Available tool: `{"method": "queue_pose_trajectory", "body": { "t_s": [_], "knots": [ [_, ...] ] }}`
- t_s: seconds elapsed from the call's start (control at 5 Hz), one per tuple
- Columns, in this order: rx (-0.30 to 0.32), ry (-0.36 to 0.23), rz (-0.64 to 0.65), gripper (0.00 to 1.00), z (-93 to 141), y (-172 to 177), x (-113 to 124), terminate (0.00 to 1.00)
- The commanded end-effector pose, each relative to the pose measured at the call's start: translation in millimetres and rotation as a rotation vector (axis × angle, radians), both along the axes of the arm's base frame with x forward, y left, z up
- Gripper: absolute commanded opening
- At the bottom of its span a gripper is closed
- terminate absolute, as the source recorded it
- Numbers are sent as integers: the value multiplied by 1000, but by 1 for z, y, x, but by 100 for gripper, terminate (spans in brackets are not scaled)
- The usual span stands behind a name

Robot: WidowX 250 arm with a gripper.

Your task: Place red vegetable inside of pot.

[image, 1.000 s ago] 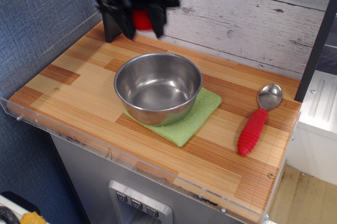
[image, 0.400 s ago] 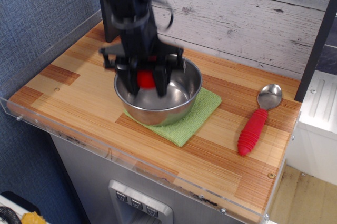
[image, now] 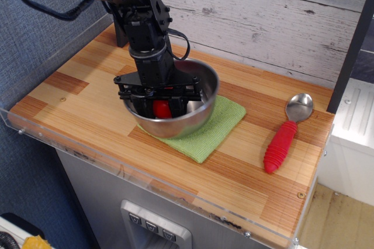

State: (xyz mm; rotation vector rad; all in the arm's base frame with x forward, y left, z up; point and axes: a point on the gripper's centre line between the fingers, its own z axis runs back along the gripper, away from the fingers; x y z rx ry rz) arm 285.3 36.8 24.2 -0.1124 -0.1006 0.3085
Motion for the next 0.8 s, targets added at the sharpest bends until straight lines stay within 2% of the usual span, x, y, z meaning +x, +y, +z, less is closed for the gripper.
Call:
{"method": "queue_pose_trajectory", "body": {
  "t_s": [0.0,0.2,0.4,0.6],
  "knots": [
    [49,-58,-78,100,15,-7,5,0],
    [70,-102,-140,100,31,-17,10,0],
    [87,-182,-174,100,58,-26,13,0],
    [134,-254,-180,100,90,-30,14,0]
  ]
}}
